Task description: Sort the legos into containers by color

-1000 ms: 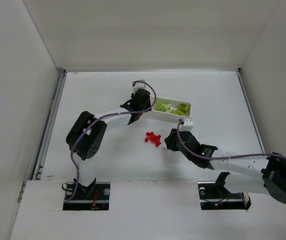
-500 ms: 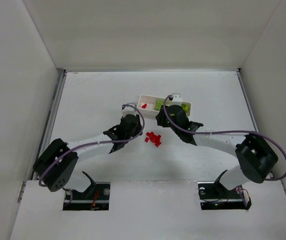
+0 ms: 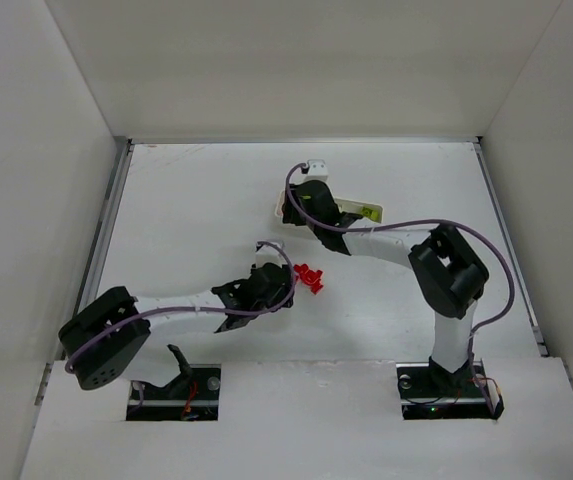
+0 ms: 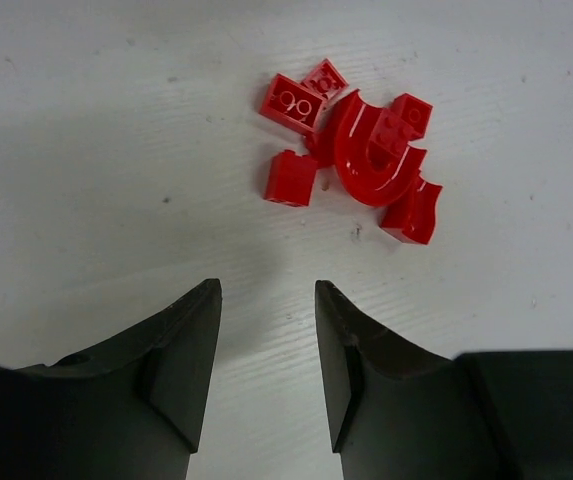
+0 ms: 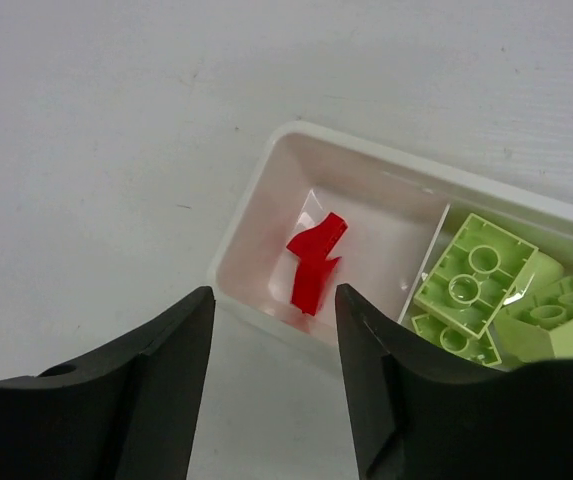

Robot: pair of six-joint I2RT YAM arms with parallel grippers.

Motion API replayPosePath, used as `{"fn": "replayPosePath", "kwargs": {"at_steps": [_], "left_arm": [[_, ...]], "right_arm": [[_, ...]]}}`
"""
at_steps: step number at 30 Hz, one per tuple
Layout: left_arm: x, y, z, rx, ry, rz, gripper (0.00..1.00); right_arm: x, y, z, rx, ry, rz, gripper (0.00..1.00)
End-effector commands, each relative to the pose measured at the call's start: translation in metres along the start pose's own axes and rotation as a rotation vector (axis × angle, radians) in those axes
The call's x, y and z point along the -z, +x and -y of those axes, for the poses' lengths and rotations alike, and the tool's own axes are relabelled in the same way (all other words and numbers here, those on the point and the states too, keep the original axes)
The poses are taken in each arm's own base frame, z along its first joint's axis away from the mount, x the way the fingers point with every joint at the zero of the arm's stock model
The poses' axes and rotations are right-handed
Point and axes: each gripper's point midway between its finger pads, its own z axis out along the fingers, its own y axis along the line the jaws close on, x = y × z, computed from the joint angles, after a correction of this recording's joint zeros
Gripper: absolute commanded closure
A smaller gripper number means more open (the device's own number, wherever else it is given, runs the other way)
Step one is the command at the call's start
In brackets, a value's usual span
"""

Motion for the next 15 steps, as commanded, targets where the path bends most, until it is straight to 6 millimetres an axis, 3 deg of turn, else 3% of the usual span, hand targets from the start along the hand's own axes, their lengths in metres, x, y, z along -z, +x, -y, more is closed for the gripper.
{"fn": "replayPosePath", "kwargs": {"at_steps": [1,5,9,15], "left_arm": [[-0.003,-0.008,0.012,0.002,0.028,0.034,0.6],[-0.012,-0.008,0.01,-0.016,0.016,0.032,0.59],[-0.024,-0.015,0.011,-0.05,-0.003,0.039,0.59],[-0.037,-0.02,0.017,-0.092,-0.012,0.046,0.57]], "right_arm": [[0.005,-0.037,-0.013,-0.028,-0.027,0.081,0.41],[0.025,-0.041,-0.008,-0.045,-0.036,0.091,0.41],[0.057,-0.029,0.01,-0.069,-0.032,0.091,0.52],[0.11,0.033,0.043,-0.092,-0.009,0.015,0.57]]}}
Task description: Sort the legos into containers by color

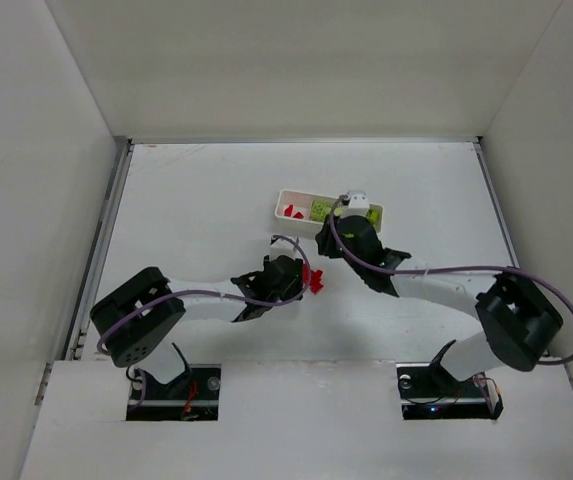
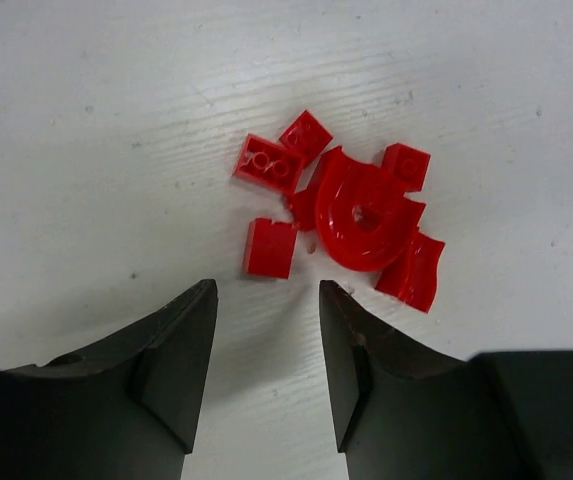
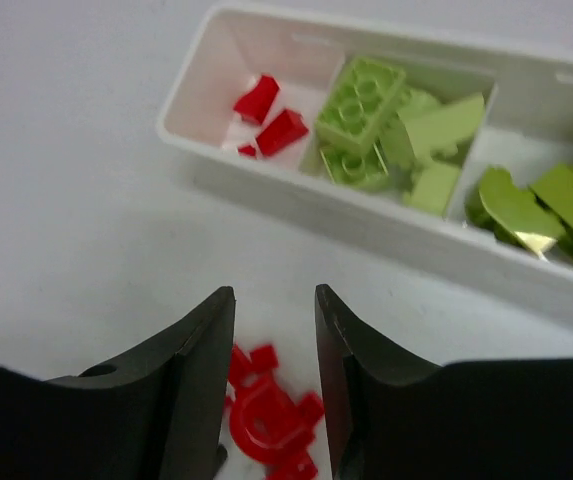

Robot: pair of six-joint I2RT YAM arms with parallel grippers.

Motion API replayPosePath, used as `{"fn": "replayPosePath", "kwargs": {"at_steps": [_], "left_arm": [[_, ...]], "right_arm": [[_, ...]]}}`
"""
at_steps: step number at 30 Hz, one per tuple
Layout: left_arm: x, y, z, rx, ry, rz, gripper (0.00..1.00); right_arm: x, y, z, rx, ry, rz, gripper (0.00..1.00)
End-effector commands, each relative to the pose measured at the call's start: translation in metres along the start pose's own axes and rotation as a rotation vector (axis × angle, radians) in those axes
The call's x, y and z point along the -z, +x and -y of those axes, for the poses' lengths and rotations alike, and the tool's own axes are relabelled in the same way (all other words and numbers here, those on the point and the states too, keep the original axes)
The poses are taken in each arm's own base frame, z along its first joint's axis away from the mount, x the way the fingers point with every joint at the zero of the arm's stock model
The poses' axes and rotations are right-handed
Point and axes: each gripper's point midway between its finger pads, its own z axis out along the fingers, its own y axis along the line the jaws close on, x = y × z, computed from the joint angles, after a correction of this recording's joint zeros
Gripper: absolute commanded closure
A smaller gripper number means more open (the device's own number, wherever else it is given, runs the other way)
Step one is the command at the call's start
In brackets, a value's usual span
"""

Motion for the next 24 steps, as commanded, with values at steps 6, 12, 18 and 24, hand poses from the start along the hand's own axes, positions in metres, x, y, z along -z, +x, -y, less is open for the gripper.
{"fn": "replayPosePath", "kwargs": {"at_steps": [6,12,18,24], "left_arm": [[-0.019,-0.012,-0.006,-0.04,-0.045,0.014,0.63],[-0.017,-0.012,-0.007,-0.053,-0.056,0.01,0.82],[0.013,-0.056,-0.004,0.023,-0.01,0.089,0.85],[0.02,-0.125,-0.004,0.125,0.022,0.198,0.85]], "right_arm": [[0.066,0.066,0.034,-0.102,0.016,-0.052,0.55],[0.093,0.094,0.049,-0.15,0.025,-0.103,0.5],[0.099,0.124,0.025,-0.043,-0.047,-0.196,0.4],[0.09,0.131,0.003,0.064,-0.082,-0.22,0.37]]}}
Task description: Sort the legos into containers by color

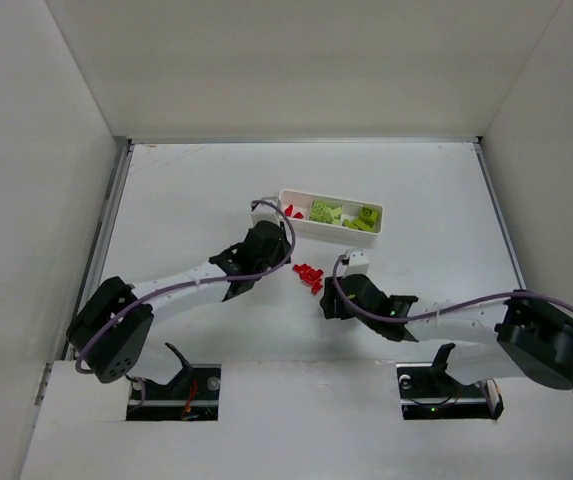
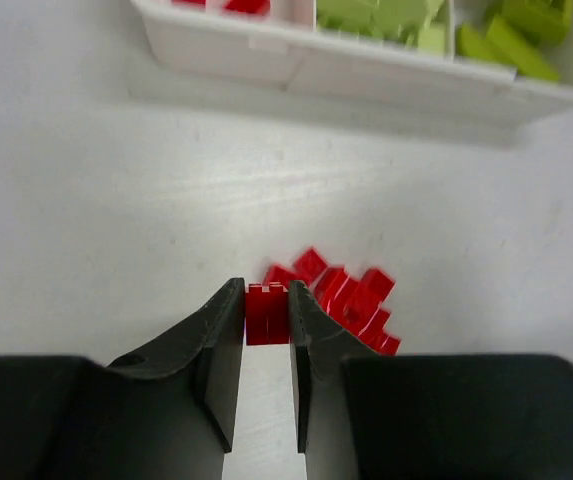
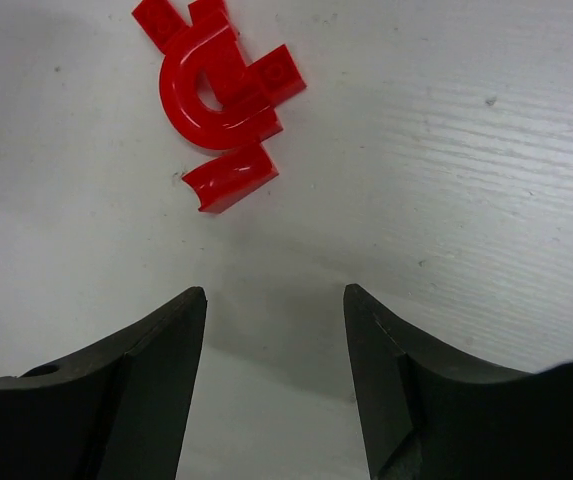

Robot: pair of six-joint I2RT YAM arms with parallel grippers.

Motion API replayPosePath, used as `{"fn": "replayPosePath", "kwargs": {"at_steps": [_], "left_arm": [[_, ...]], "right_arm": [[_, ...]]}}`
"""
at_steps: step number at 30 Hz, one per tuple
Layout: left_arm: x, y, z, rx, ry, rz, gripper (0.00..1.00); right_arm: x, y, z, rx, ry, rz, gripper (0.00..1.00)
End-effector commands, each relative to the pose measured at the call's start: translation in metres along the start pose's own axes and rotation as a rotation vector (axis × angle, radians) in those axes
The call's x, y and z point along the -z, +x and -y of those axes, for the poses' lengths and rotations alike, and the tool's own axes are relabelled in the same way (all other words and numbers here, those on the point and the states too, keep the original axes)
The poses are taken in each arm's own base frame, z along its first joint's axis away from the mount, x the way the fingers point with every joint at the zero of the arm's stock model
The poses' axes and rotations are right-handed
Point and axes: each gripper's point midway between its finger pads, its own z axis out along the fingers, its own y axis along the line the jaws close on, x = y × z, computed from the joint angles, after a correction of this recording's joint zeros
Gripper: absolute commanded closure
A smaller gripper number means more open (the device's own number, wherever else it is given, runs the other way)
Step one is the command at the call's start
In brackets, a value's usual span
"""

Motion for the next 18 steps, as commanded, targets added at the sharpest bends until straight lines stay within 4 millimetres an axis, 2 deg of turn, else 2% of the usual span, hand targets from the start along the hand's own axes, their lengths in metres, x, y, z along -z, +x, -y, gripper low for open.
{"fn": "replayPosePath", "kwargs": {"at_steps": [1,5,9,15,18], "left_arm": [[-0.004,-0.052,0.01,0.064,0.034,0.079,0.85],[-0.026,-0.095,0.008,0.132,0.017,0.146,0.84],[-0.055,-0.124,0.012,0.145,0.0,0.186,0.84],[-0.112,-0.131,0.006,0.127,-0.053,0.161,0.81],[-0.127,-0.13,-0.002,0.124,-0.081,0.155,0.69]], "right_arm": [[-0.006,-0.023,-0.025,0.032,-0.042,0.047,0.37],[-0.013,-0.023,-0.024,0.046,-0.021,0.046,0.36],[-0.019,-0.023,-0.022,0.049,0.003,0.059,0.36],[-0.026,-0.019,-0.024,0.058,0.032,0.062,0.35],[-0.03,-0.019,-0.029,0.068,0.035,0.068,0.35]]}}
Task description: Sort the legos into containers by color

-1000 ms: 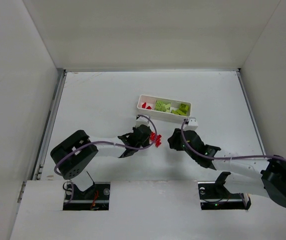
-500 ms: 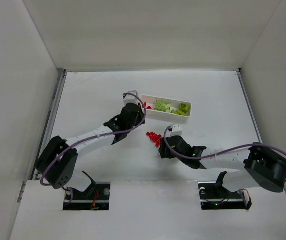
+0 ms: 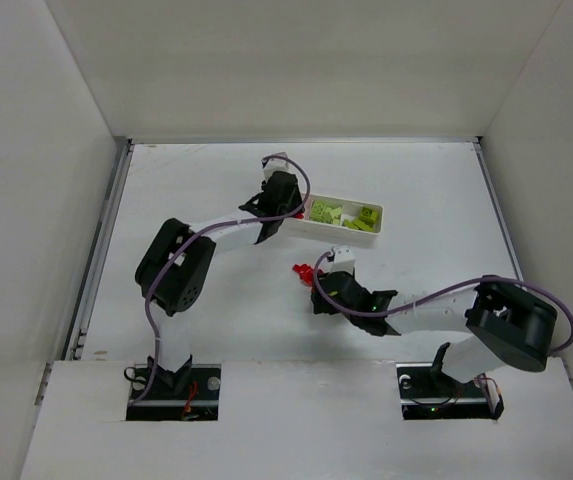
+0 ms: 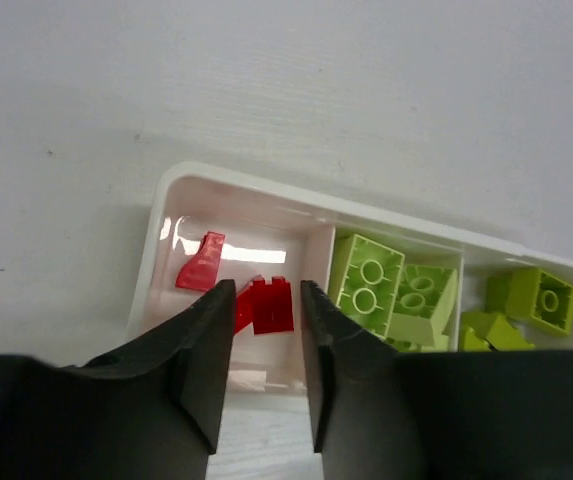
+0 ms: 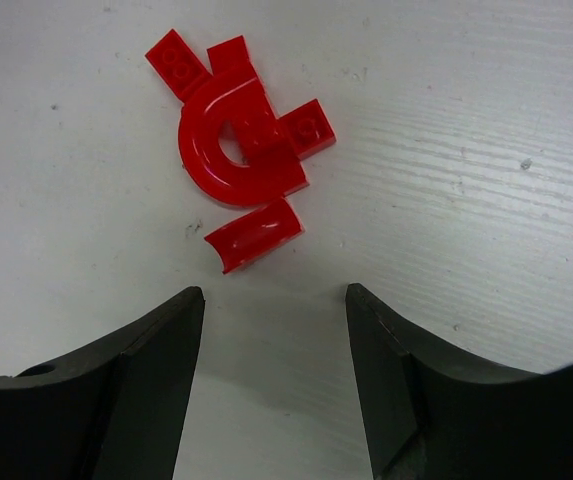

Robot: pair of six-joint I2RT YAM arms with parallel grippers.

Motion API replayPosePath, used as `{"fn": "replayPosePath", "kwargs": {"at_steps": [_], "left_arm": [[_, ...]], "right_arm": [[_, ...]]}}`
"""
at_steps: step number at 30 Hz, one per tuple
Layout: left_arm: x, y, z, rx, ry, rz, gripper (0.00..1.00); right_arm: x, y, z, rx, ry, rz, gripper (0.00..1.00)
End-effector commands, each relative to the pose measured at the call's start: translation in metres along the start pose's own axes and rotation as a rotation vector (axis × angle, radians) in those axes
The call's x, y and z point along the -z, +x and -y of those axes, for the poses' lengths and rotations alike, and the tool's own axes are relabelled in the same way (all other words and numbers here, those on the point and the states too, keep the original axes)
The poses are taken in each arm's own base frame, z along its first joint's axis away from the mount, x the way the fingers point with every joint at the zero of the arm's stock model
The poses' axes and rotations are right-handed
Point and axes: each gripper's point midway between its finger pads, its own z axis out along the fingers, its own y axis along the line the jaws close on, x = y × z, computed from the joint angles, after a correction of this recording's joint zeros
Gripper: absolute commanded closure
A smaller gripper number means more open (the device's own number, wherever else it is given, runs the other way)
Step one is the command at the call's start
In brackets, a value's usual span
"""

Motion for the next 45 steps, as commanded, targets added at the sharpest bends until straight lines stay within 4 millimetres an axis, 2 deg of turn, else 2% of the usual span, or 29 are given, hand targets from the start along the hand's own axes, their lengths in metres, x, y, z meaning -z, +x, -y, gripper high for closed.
{"fn": "replayPosePath", "kwargs": {"at_steps": [1,4,8,13,17,19,22,27,30,34,40,45], "left_arm": [[-0.006,-0.027,0.003,0.005,0.004,0.054,0.63],[0.006,-0.034,0.002,0.019,0.007,0.072,0.52],[0.038,-0.034,-0.007,0.043,0.019,0.097,0.54],[0.081,-0.008,-0.028,0.094,0.034,0.089,0.55],[0.109,0.024,-0.05,0.103,0.023,0.049,0.55],[0.12,0.039,-0.061,0.106,0.017,0.035,0.55],[0.134,0.061,-0.077,0.122,-0.003,-0.009,0.55],[0.149,0.085,-0.089,0.145,-0.011,-0.048,0.55],[0.156,0.091,-0.086,0.146,0.005,-0.059,0.55],[0.165,0.097,-0.084,0.142,0.018,-0.076,0.55],[0.171,0.102,-0.08,0.133,0.039,-0.083,0.55],[0.171,0.1,-0.074,0.133,0.061,-0.077,0.55]], "right_arm": [[-0.006,-0.017,-0.017,-0.002,-0.01,0.055,0.35],[-0.013,-0.014,-0.016,0.022,0.018,0.051,0.35],[-0.025,-0.009,-0.016,0.042,0.041,0.043,0.37],[-0.034,-0.004,-0.015,0.058,0.065,0.029,0.51],[-0.028,-0.006,-0.018,0.041,0.056,0.035,0.64],[-0.022,-0.01,-0.02,0.036,0.044,0.044,0.65],[-0.012,-0.018,-0.018,0.018,0.043,0.057,0.63],[-0.007,-0.009,-0.014,0.038,0.065,0.017,0.39],[0.006,0.001,-0.02,0.022,0.057,0.007,0.39],[0.041,0.014,-0.019,0.028,0.058,0.0,0.38],[0.088,0.042,0.029,-0.092,0.198,-0.095,0.27],[0.107,0.057,0.044,-0.185,0.285,-0.16,0.3]]}}
